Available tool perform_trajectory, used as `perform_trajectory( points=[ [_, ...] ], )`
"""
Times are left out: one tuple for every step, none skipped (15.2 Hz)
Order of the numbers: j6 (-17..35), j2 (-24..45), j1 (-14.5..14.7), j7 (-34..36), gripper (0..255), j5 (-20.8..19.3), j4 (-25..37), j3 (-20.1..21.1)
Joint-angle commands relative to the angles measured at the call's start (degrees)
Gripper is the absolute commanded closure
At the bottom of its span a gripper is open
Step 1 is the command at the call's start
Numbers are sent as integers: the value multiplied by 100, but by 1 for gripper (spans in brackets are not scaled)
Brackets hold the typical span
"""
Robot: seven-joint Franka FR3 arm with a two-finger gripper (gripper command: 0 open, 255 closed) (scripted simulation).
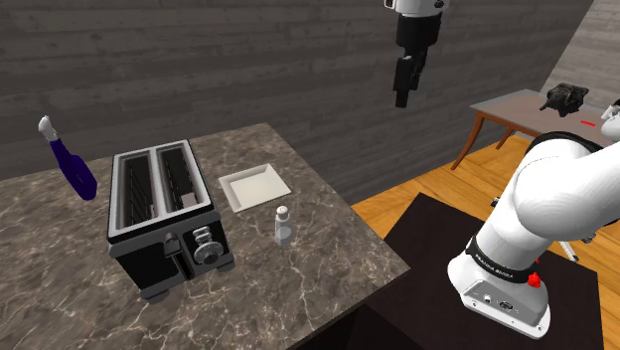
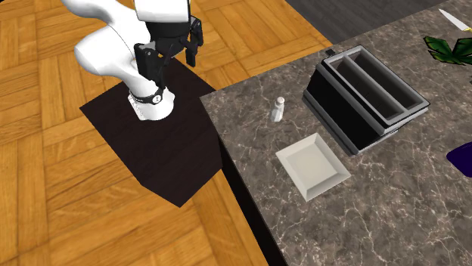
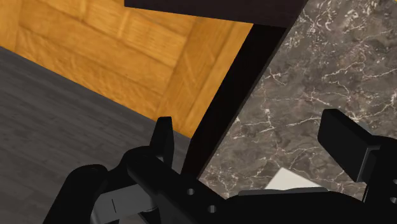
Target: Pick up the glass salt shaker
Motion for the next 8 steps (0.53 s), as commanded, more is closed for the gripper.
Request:
perform_trajectory(
  points=[
    [0,0,0,0,0,0,0,0],
    [117,81,31,129,0,76,-51,91],
    [235,170,62,257,0,150,-94,183],
    [355,266,91,383,0,222,-131,275],
    [477,370,120,509,0,291,-161,367],
    [600,481,147,633,0,357,-183,460],
    [724,599,173,757,0,420,-198,553],
    [849,725,199,880,0,480,-206,646]
  ],
)
